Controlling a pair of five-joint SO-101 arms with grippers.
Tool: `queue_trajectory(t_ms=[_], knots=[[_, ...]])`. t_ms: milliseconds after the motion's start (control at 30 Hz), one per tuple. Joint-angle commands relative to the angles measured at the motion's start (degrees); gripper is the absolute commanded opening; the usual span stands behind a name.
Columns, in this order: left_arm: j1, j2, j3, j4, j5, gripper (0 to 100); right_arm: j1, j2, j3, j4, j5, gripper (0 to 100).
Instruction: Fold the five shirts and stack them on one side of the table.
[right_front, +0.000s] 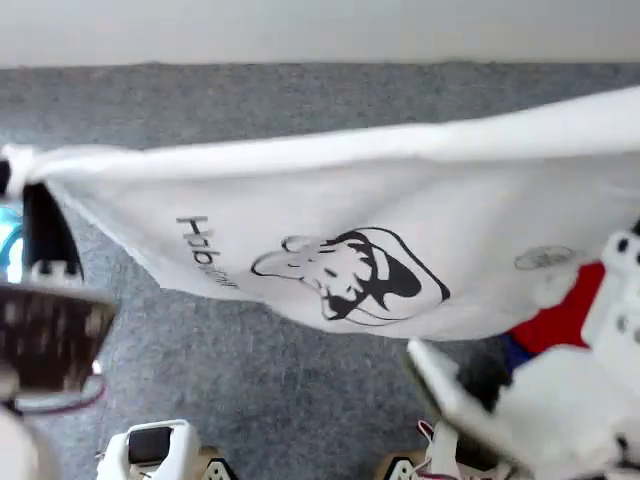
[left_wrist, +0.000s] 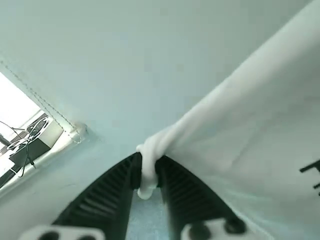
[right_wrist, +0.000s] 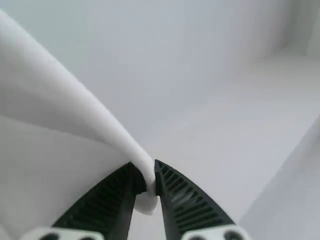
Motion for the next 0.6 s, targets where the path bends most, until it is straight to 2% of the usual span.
queue_trajectory(t_ms=[0,267,400,567], knots=[[-0.7,-3.34,1.54,1.41,-0.53,1,1.36,-0.84,-1.76,-0.84,0.7,0.9],[-0.7,-5.89,9.8,1.32,-0.53,1,1.36,-1.01,3.25,1.89,0.7,0.9],[-0.26,-4.48,19.38,0.35,-0.62,1,0.31,0.22,16.09,2.15,0.7,0.9],[-0.26,1.23,38.11,-7.12,-0.62,1,-5.23,4.7,30.51,2.07,3.43,0.9]])
